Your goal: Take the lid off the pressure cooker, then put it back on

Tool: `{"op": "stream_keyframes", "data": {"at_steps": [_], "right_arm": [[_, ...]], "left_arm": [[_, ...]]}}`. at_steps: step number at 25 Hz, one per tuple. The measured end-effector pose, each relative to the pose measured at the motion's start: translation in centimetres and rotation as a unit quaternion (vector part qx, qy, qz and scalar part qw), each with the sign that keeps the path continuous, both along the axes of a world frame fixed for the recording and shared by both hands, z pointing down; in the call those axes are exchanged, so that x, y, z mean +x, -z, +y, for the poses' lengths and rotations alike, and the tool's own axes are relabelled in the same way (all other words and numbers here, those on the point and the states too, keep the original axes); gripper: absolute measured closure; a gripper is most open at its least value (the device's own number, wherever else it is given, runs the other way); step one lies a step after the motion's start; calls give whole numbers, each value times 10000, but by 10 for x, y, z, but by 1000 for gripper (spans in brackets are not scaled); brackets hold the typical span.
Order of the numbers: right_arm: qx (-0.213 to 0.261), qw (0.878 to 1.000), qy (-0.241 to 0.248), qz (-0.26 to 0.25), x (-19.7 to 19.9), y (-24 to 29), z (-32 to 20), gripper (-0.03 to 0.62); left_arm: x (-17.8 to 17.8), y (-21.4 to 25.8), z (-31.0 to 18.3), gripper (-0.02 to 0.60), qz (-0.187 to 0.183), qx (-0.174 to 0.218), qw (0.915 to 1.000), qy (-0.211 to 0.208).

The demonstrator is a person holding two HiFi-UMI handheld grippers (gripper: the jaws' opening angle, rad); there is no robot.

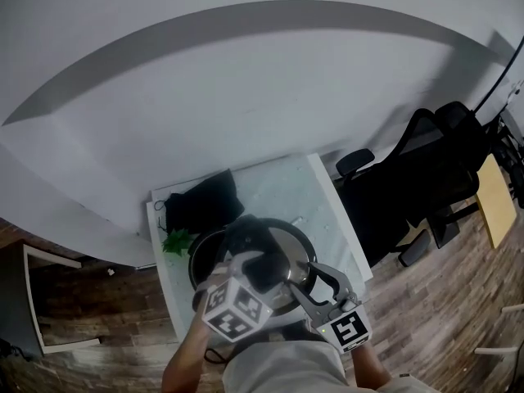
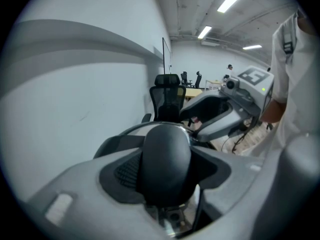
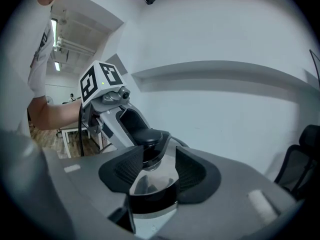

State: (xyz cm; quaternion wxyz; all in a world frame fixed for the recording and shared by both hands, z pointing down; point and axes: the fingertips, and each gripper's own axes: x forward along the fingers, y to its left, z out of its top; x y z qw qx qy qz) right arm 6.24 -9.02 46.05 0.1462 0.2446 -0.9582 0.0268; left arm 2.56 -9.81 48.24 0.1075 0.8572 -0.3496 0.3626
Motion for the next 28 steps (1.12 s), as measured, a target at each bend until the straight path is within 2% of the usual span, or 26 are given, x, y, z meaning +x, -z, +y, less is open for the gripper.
{"op": "stream_keyframes", "data": {"at_steps": [10,28], "right_arm": [[-132,9999,-75,80,-49,-11,8,405],[-221,9993,-178,227,-81,-24,17,405]], "left_arm": [[-51,-11,12,305,1,-210,9997,-153],[-97,-37,23,305,19,-585,9981,-188]]}}
